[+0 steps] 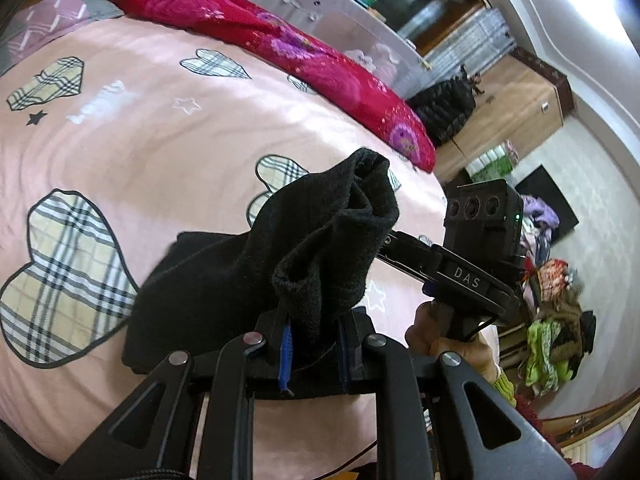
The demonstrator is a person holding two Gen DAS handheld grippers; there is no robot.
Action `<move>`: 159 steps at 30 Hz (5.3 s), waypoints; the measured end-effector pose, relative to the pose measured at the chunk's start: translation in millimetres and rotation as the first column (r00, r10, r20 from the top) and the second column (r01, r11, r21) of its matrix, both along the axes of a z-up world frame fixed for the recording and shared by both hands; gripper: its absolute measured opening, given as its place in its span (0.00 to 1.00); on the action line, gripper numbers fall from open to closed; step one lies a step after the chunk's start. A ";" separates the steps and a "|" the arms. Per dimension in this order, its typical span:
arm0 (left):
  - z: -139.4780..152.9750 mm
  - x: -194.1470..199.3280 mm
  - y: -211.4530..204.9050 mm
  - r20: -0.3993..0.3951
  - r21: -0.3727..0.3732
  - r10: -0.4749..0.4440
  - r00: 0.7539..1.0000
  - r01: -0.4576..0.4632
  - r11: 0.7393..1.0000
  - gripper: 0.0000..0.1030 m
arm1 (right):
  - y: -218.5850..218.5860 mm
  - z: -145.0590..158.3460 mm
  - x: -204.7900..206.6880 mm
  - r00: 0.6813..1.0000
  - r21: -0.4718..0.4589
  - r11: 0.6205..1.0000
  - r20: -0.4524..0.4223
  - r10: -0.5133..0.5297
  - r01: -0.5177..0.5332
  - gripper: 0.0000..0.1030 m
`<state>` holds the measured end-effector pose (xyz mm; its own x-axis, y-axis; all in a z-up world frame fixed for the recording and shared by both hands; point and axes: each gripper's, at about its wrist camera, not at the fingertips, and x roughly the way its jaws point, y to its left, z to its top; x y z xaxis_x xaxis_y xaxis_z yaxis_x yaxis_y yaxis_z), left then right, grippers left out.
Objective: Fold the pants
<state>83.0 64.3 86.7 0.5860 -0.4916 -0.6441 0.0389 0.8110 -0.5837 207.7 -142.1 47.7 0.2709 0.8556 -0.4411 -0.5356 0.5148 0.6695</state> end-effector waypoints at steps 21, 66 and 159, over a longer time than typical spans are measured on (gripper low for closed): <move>-48.1 9.3 -109.4 -0.070 0.183 -0.194 0.978 0.204 0.962 0.16 | -92.2 -51.0 -33.7 0.986 0.036 0.987 -0.058 -0.156 0.159 0.21; -66.2 -11.6 -69.2 -0.096 0.241 -0.198 0.976 0.216 0.946 0.62 | -96.4 -10.6 -125.3 0.819 -0.328 0.763 0.061 -0.571 0.557 0.78; -123.0 65.5 -49.8 -0.189 0.367 -0.070 0.979 0.137 0.920 0.26 | -77.9 -59.6 -132.4 0.829 -0.368 0.790 -0.082 -0.553 0.490 0.43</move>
